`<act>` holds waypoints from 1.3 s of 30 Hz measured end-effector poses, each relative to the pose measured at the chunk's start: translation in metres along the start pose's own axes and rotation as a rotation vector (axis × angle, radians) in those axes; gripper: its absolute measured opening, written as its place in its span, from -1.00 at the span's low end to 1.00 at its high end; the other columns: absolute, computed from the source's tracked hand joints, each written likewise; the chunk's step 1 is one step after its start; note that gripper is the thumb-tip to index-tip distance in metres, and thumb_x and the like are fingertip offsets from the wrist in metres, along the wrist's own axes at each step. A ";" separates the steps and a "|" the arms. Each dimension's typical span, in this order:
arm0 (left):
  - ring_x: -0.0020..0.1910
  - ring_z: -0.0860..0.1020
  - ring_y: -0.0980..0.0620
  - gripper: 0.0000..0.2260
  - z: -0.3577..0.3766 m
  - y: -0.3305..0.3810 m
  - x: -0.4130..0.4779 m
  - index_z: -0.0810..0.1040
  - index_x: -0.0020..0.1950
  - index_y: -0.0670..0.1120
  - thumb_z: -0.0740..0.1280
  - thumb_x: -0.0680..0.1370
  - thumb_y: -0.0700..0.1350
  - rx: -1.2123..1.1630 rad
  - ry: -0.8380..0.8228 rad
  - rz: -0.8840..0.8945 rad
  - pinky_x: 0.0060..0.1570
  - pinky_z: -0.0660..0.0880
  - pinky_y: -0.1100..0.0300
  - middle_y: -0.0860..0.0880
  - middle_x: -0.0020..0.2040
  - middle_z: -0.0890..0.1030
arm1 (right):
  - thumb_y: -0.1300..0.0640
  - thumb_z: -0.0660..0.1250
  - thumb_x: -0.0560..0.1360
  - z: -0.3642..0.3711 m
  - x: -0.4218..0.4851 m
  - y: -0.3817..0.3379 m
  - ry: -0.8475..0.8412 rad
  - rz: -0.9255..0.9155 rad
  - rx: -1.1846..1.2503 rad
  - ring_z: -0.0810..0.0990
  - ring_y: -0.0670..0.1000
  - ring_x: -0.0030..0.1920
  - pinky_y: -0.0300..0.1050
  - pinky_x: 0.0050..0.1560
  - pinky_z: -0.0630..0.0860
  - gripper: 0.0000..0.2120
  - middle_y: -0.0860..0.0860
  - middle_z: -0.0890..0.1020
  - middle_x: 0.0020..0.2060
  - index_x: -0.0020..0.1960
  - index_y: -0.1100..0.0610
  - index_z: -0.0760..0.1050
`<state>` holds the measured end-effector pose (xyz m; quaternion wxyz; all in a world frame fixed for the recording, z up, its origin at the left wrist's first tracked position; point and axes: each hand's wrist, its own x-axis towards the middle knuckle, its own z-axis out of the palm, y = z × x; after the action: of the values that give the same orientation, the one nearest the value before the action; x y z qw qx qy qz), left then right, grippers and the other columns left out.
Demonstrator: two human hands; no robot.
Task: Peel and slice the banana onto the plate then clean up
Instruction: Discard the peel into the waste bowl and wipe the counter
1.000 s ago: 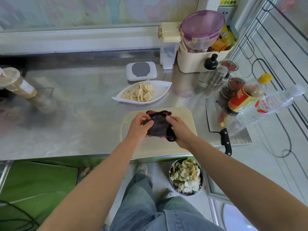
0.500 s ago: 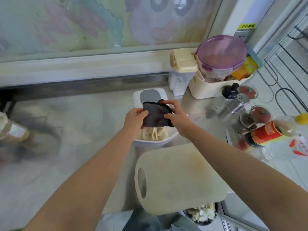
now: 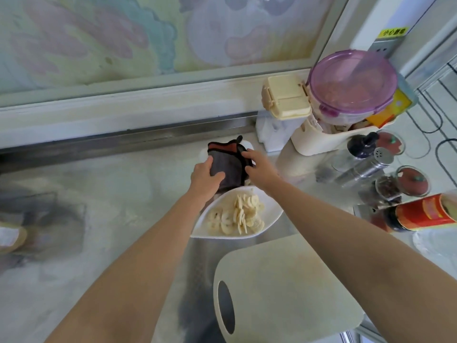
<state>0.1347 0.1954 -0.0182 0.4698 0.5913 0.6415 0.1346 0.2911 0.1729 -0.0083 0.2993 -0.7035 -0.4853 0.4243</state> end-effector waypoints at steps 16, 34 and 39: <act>-0.28 0.49 -0.02 -0.87 0.070 0.038 -0.089 0.53 0.01 -0.09 0.24 0.51 -0.23 0.164 0.316 0.587 -0.31 0.41 0.10 -0.02 -0.08 0.52 | 0.29 0.16 0.51 -0.067 -0.083 0.051 0.239 0.050 0.035 0.60 -0.06 -0.30 -0.17 -0.18 0.53 -0.75 -0.02 0.65 -0.22 0.00 0.07 0.57; 0.50 -0.07 -0.23 0.09 0.243 0.000 -0.198 -0.20 0.54 0.04 0.37 0.27 0.42 1.076 -0.221 0.356 0.34 0.16 -0.26 -0.20 0.54 -0.17 | 0.26 0.30 0.43 -0.182 -0.273 0.240 0.201 0.400 -0.599 0.45 0.23 0.13 0.06 0.01 0.45 -0.52 0.17 0.46 0.08 0.31 0.12 0.28; 0.51 -0.08 -0.23 0.11 0.245 0.006 -0.199 -0.20 0.54 0.04 0.41 0.27 0.39 1.080 -0.240 0.313 0.35 0.16 -0.26 -0.18 0.54 -0.18 | 0.24 0.27 0.43 -0.186 -0.251 0.235 0.179 0.385 -0.637 0.48 0.24 0.08 0.06 -0.03 0.47 -0.45 0.19 0.44 0.04 0.38 0.00 0.22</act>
<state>0.2971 -0.0726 -0.0534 0.1451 0.8463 0.4665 -0.2123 0.5145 -0.1460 -0.0413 0.0219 -0.8739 -0.4236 0.2375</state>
